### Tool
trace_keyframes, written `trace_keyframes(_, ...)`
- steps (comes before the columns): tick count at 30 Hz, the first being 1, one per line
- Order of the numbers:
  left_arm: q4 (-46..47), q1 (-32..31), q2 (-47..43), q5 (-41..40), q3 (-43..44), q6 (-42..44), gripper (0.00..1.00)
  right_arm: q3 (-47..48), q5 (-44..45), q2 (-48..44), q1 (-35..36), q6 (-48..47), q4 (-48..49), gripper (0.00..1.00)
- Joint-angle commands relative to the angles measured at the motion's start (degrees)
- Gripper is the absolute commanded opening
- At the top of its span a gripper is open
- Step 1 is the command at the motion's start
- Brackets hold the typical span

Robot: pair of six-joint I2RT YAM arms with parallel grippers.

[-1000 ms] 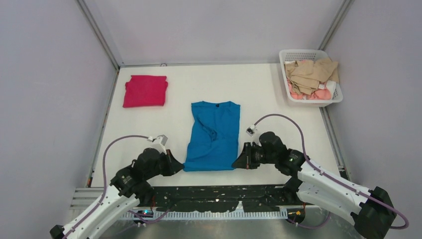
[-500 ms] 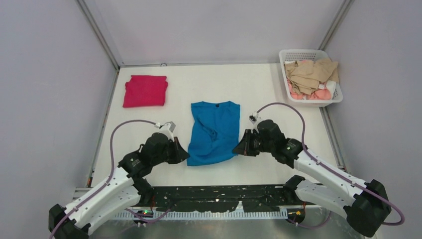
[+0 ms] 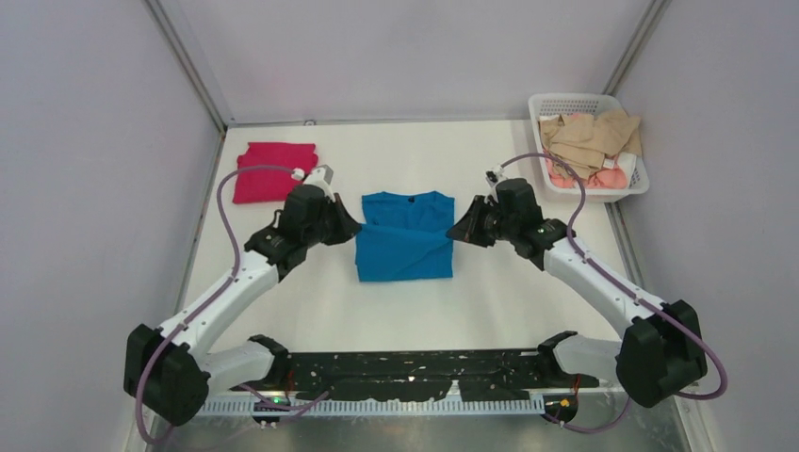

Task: Fold and stack the t-shirts
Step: Fold the long partially folded tshirt into a neat square

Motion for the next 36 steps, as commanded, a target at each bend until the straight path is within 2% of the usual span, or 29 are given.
trace_keyframes(1, 7.04, 3.13, 6.75, 4.33, 6.91, 2.86, 0.0, 5.45, -1.03, 3.7, -3.32, -1.49, 5.74, 0.05)
trace_keyframes(7, 8.87, 6.7, 16.87, 8.91, 13.41, 3.13, 0.0, 9.3, -2.1, 10.22, -6.68, -1.53, 9.27, 0.05)
trace_keyframes(19, 8.61, 10.26, 30.82, 8.95, 24.35, 3.64, 0.0, 19.36, -3.74, 24.06, -9.44, -1.44, 13.69, 0.05)
trace_keyframes(36, 1.53, 12.36, 51.76, 1.99, 41.38, 2.64, 0.0, 30.58, -0.12, 43.09, -11.91, -2.41, 14.94, 0.05)
